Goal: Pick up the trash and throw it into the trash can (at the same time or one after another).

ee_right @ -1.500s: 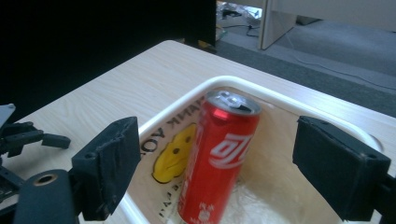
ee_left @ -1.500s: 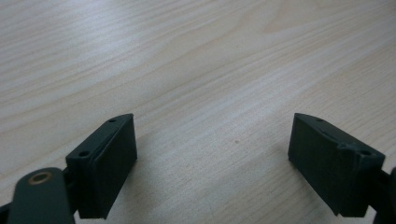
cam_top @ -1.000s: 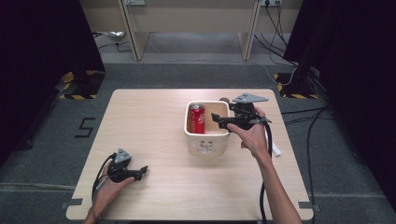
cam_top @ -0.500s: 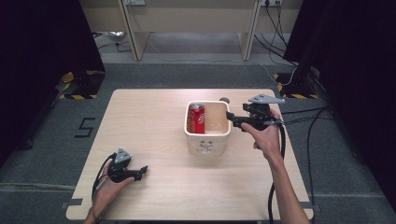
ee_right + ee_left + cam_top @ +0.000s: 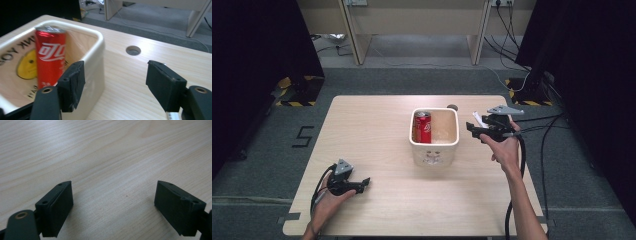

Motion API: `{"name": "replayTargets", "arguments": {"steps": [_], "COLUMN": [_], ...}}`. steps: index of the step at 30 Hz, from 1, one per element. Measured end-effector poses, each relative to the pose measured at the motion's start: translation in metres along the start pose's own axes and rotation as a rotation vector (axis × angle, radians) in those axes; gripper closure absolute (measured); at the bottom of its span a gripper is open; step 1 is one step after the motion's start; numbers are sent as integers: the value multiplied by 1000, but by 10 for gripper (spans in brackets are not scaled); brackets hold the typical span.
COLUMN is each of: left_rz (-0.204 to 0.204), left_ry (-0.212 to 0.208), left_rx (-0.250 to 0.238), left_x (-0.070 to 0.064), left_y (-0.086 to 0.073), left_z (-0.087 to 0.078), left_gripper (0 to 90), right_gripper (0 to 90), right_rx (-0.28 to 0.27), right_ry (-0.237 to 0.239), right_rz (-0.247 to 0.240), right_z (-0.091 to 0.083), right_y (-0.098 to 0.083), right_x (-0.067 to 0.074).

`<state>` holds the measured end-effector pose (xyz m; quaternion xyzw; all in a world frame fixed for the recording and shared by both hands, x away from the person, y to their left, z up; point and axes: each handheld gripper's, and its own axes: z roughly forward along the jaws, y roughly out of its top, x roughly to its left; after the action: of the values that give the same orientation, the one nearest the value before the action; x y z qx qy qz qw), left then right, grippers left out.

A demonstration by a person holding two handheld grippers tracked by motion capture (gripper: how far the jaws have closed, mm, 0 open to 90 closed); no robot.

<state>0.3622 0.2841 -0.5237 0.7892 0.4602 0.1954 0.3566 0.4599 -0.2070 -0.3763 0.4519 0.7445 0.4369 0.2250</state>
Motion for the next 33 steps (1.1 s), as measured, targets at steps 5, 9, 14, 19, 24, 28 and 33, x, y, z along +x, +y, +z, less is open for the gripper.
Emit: {"name": "replayTargets", "arguments": {"steps": [5,9,14,19,24,28,33], "left_rz": [-1,2,-3,-3,-2,-2,-2], "left_ry": [1,1,1,1,1,0,0], "left_rx": [-1,2,-1,-1,-1,0,0], "left_x": [0,0,0,0,0,0,0], "left_y": [0,0,0,0,0,0,0], "left_z": [0,0,0,0,0,0,0], "left_gripper": [147,146,146,146,146,146,146], "right_gripper": [348,391,448,489,494,459,343], "right_rx": [25,48,83,120,139,156,169], "right_ry": [-41,-70,-102,-136,-150,-174,-200], "right_rz": [-3,-11,-13,0,12,17,47], "right_z": [3,7,15,23,27,34,42], "right_y": [-7,-14,-23,-32,-38,-43,-48], "right_x": [-11,-20,-33,-46,-55,-61,-66]}}
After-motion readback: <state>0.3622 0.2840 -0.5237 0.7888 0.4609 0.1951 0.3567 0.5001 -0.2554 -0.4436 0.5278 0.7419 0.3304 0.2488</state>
